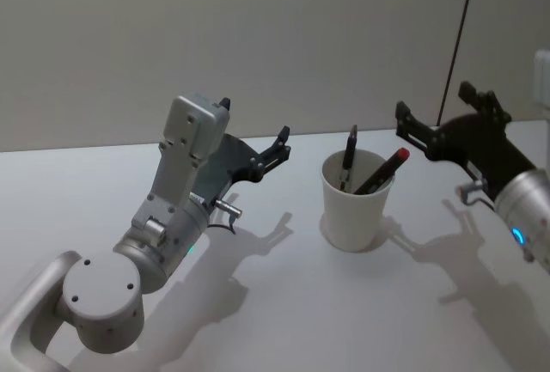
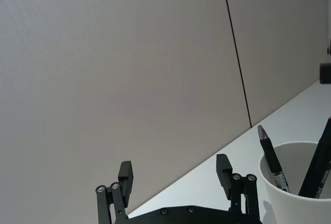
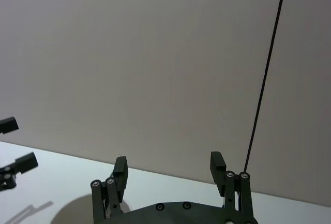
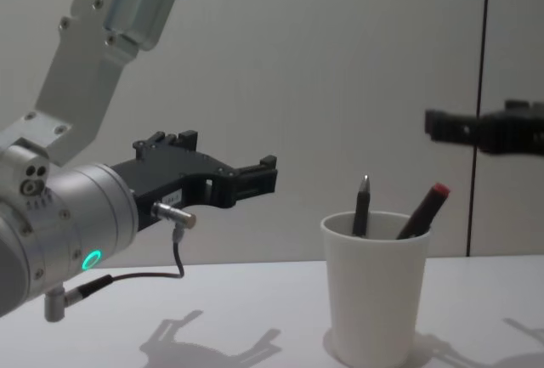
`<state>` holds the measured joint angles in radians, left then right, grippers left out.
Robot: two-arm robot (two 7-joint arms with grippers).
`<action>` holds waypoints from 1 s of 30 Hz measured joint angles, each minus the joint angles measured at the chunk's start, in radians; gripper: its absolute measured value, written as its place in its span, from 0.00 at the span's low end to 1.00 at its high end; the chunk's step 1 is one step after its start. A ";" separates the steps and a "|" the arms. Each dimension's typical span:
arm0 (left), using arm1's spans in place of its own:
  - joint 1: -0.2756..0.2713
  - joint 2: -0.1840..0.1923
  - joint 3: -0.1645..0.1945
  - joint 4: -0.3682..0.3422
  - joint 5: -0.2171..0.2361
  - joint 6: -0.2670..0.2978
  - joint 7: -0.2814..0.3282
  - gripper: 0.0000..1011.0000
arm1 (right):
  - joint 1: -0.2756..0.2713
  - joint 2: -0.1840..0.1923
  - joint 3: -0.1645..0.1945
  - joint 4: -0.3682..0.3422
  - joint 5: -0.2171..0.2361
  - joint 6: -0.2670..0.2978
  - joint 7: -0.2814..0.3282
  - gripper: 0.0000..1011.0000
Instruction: Place the pen into the pen holder.
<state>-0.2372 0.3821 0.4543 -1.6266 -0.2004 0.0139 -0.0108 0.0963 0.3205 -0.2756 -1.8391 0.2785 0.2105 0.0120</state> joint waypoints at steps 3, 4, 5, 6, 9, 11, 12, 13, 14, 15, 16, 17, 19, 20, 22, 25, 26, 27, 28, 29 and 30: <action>0.000 0.000 0.000 0.000 0.000 0.000 0.000 0.99 | -0.026 0.004 0.012 0.016 0.002 -0.040 0.012 0.99; 0.000 0.000 0.000 0.000 0.000 0.000 0.000 0.99 | -0.031 0.005 0.014 0.020 0.002 -0.048 0.015 0.99; 0.000 0.000 0.000 0.000 0.000 0.000 0.000 0.99 | -0.037 0.006 0.017 0.025 0.003 -0.058 0.018 0.99; 0.000 0.000 0.000 0.000 0.000 0.000 0.000 0.99 | -0.043 0.007 0.020 0.029 0.003 -0.068 0.021 0.99; 0.000 0.000 0.000 0.000 0.000 0.000 0.000 0.99 | -0.067 0.011 0.031 0.044 0.005 -0.107 0.033 0.99; 0.000 0.000 0.000 0.001 0.000 0.000 0.000 0.99 | -0.083 0.013 0.038 0.055 0.006 -0.132 0.041 0.99; 0.000 0.000 0.000 0.000 0.000 0.000 0.000 0.99 | -0.088 0.014 0.040 0.058 0.007 -0.139 0.043 0.99; 0.000 0.000 0.000 0.000 0.000 0.000 0.000 0.99 | -0.095 0.015 0.043 0.063 0.007 -0.151 0.047 0.99; 0.000 0.000 0.000 0.000 0.000 0.000 0.000 0.99 | -0.098 0.016 0.045 0.066 0.008 -0.156 0.048 0.99; 0.000 0.000 0.000 0.001 0.000 0.000 0.000 0.99 | -0.101 0.016 0.046 0.067 0.008 -0.161 0.050 0.99; 0.000 0.000 0.000 0.000 0.000 0.000 0.000 0.99 | -0.103 0.016 0.047 0.069 0.008 -0.165 0.051 0.99; 0.000 0.000 0.000 0.001 0.000 0.000 0.000 0.99 | -0.107 0.017 0.049 0.071 0.008 -0.171 0.053 0.99; 0.000 0.000 0.000 0.001 0.000 0.000 0.000 0.99 | -0.110 0.017 0.050 0.073 0.009 -0.175 0.054 0.99; 0.000 0.000 0.000 0.001 0.000 0.000 0.000 0.99 | -0.110 0.017 0.050 0.073 0.009 -0.176 0.054 0.99; 0.000 0.000 0.000 0.001 0.000 0.000 0.000 0.99 | -0.111 0.017 0.050 0.073 0.009 -0.176 0.055 0.99; 0.000 0.000 0.000 0.000 0.000 0.000 0.000 0.99 | -0.111 0.017 0.051 0.073 0.009 -0.176 0.055 0.99; 0.000 0.000 0.000 0.001 0.000 0.000 0.000 0.99 | -0.111 0.017 0.051 0.073 0.009 -0.176 0.055 0.99; 0.000 0.000 0.000 0.000 0.000 0.000 0.000 0.99 | -0.111 0.017 0.051 0.073 0.009 -0.176 0.055 0.99; 0.000 0.000 0.000 0.001 0.000 0.000 0.000 0.99 | -0.111 0.017 0.050 0.073 0.009 -0.176 0.055 0.99; 0.000 0.000 0.000 0.000 0.000 0.000 0.000 0.99 | -0.111 0.017 0.050 0.073 0.009 -0.177 0.055 0.99; 0.000 0.000 0.000 0.000 0.000 0.000 0.000 0.99 | -0.111 0.017 0.050 0.073 0.009 -0.177 0.055 0.99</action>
<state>-0.2372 0.3821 0.4542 -1.6262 -0.2004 0.0138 -0.0109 -0.0147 0.3375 -0.2251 -1.7657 0.2874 0.0340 0.0669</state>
